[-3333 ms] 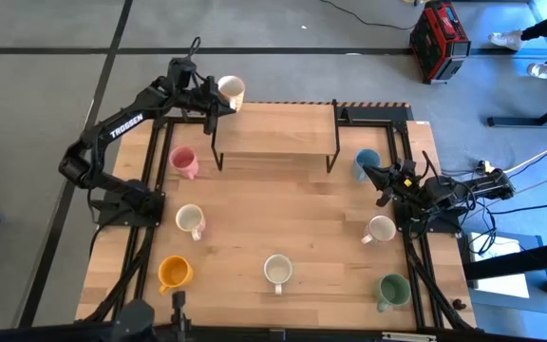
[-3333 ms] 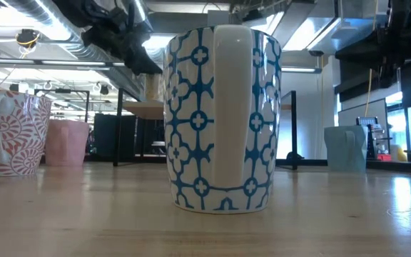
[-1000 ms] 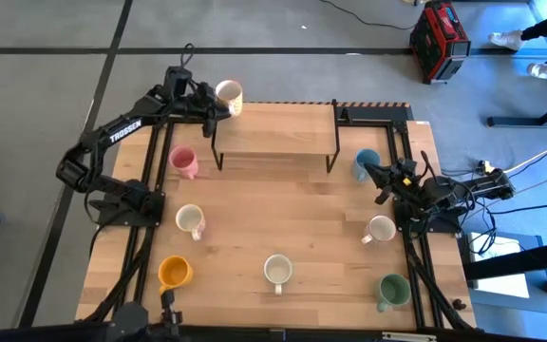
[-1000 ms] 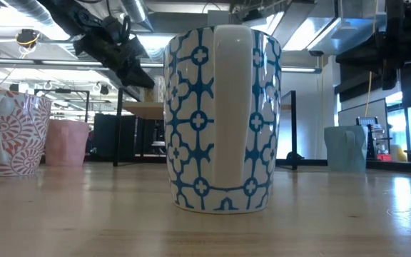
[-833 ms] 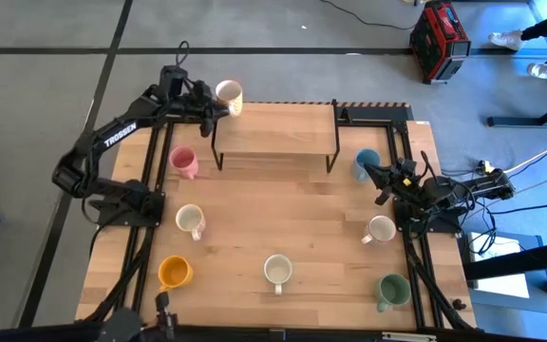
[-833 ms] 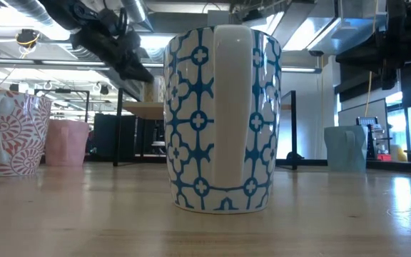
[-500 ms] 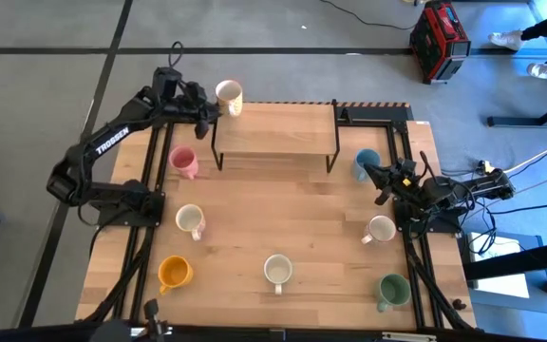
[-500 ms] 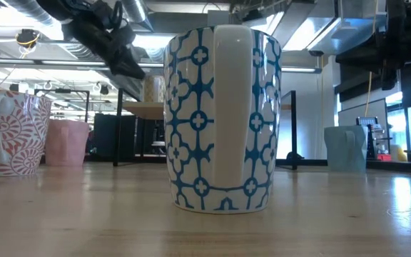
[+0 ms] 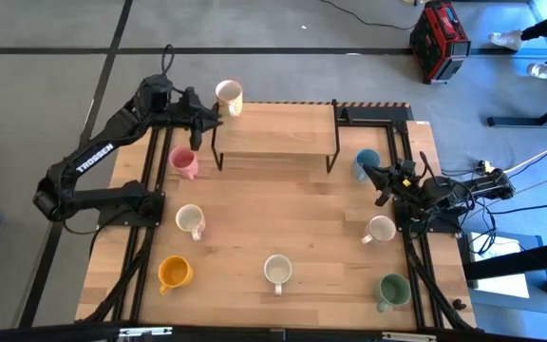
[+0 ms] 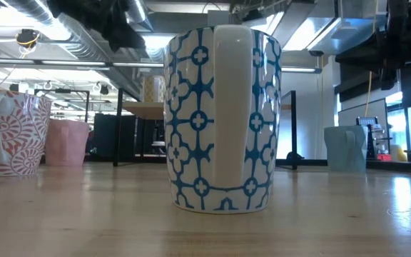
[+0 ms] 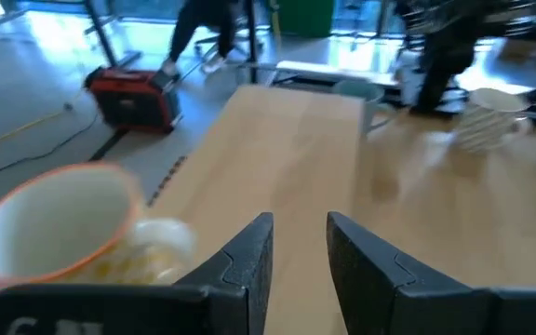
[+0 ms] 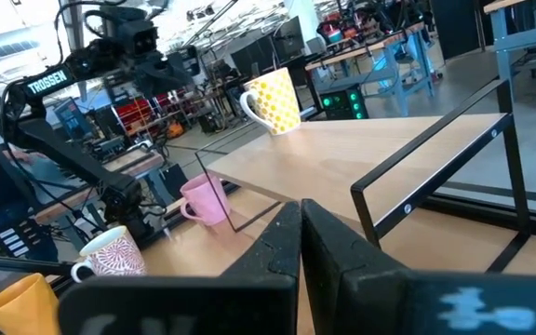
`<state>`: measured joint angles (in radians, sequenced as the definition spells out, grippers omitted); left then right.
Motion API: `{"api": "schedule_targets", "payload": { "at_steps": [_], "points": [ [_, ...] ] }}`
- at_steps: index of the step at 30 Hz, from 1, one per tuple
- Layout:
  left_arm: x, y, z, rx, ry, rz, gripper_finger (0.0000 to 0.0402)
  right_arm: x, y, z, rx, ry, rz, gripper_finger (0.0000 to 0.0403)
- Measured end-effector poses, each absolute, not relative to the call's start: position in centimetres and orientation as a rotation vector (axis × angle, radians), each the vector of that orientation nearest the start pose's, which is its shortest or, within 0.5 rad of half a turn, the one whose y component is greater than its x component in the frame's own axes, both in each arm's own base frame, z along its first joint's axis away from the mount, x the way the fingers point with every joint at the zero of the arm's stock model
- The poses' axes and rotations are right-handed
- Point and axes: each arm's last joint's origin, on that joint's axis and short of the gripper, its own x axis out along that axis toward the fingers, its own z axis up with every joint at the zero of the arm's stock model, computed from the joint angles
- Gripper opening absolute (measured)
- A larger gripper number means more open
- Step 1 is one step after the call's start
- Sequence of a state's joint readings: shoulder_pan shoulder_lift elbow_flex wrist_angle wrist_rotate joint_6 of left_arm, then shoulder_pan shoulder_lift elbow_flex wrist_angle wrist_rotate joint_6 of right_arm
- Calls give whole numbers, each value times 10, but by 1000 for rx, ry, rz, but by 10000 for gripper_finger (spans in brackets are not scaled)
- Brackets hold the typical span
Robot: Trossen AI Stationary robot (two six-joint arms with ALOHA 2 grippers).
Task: Place coffee mugs
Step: Put the blue pattern mug on the shelf
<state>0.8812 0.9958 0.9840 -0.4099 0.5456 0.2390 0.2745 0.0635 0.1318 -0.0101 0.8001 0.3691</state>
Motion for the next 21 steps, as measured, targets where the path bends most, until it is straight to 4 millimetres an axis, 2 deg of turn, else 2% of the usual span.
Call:
{"api": "schedule_targets", "payload": {
  "at_steps": [6,11,15,21],
  "points": [
    [148,148,342,-159,371,394,123,87,3,202,391,-144,-492,3],
    [155,140,343,-262,344,297,160,88,4,202,393,-141,-455,3],
    [168,122,345,-264,331,152,169,88,5,202,393,-138,-432,3],
    [192,81,346,-256,354,27,166,88,6,201,387,-121,-407,3]
  ]
}}
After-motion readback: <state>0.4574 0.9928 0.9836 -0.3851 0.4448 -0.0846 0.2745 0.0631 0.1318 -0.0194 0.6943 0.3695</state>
